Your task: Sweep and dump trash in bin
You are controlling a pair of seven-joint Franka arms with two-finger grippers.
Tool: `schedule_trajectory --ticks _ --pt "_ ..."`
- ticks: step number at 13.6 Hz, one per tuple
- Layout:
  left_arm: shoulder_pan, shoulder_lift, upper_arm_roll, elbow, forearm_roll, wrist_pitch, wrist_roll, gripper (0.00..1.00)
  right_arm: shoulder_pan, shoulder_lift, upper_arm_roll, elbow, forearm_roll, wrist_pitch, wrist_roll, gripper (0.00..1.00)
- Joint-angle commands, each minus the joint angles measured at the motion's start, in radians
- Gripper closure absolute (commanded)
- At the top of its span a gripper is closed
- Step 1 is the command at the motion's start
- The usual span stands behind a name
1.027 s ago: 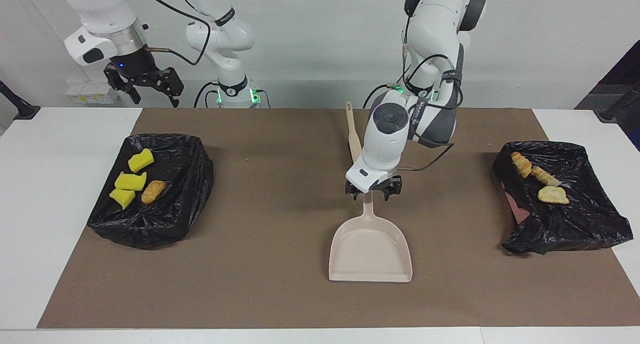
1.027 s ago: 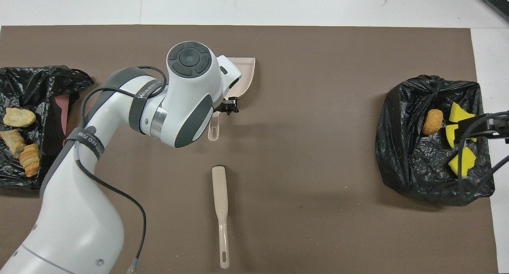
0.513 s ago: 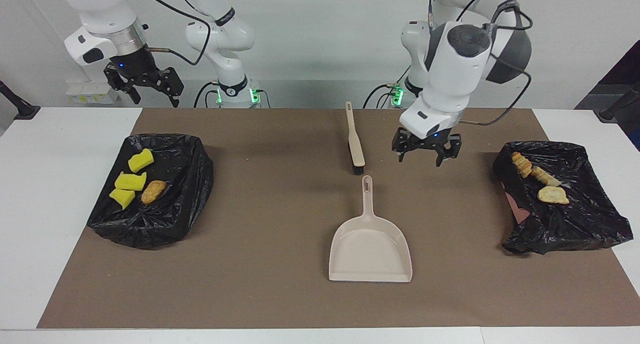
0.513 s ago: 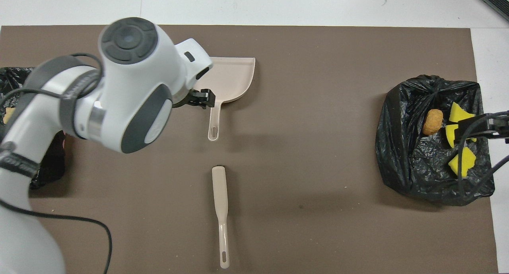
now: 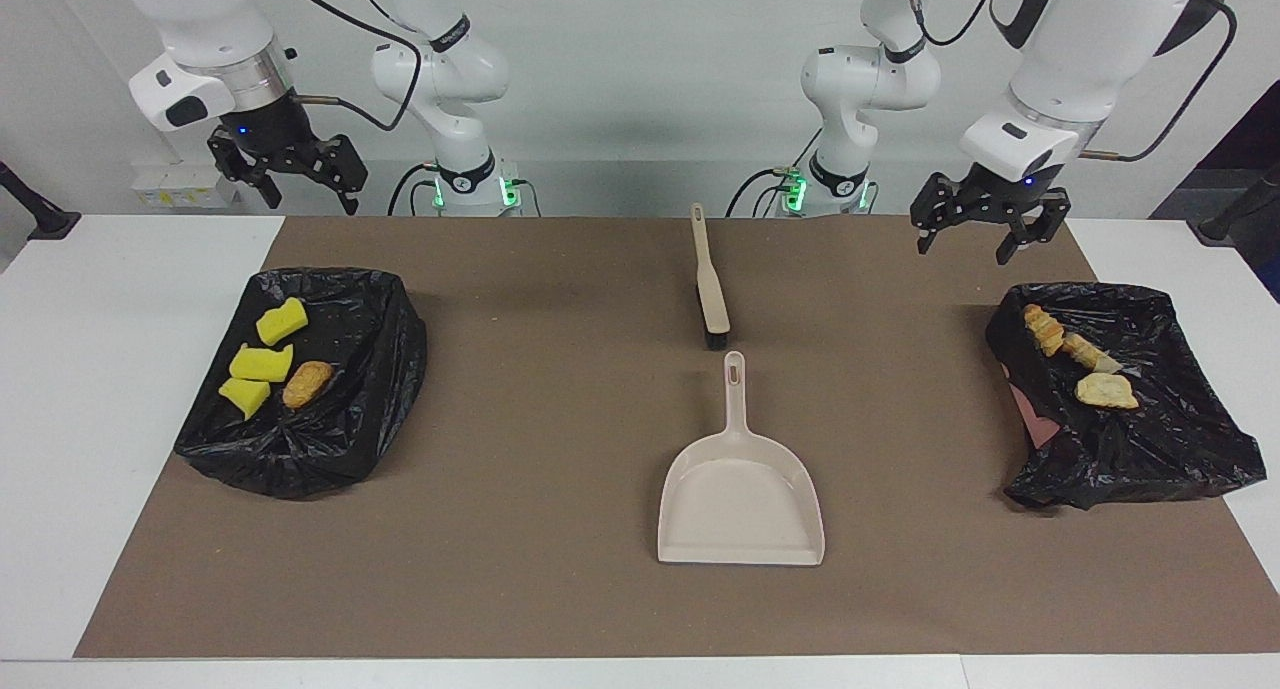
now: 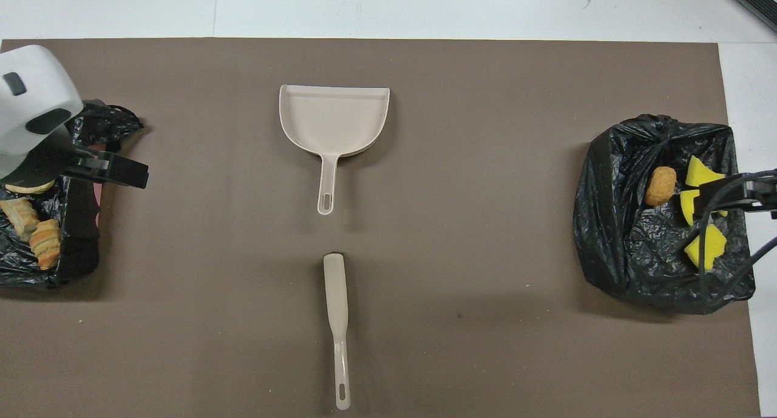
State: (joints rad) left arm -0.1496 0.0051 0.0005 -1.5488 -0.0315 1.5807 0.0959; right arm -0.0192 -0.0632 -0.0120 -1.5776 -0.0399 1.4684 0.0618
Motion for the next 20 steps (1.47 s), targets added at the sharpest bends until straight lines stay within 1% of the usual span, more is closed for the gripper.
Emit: schedule_trajectory --ticks 1,6,8,10,12,20 --pt "0.021 -0.043 -0.01 -0.027 -0.022 -0.024 0.021 0.0 -0.004 -0.021 0.001 -0.024 0.017 0.004 0.01 0.0" --pt "0.024 -0.042 -0.01 -0.024 -0.013 -0.022 0.019 0.0 -0.004 -0.021 0.001 -0.024 0.017 0.004 0.01 0.0" --pt "0.036 -0.028 -0.004 0.013 -0.002 -0.051 0.024 0.0 -0.004 -0.021 0.001 -0.024 0.017 0.003 0.01 0.0" --pt "0.041 -0.013 0.003 0.019 -0.008 -0.08 0.025 0.0 -0.004 -0.021 0.001 -0.024 0.017 0.003 0.01 0.0" --pt "0.076 -0.007 0.003 0.036 -0.01 -0.096 0.025 0.0 -0.004 -0.021 0.001 -0.024 0.017 0.003 0.01 0.0" --pt "0.081 -0.017 -0.002 0.033 0.007 -0.084 0.019 0.0 -0.004 -0.021 0.001 -0.024 0.017 0.004 0.01 0.0"
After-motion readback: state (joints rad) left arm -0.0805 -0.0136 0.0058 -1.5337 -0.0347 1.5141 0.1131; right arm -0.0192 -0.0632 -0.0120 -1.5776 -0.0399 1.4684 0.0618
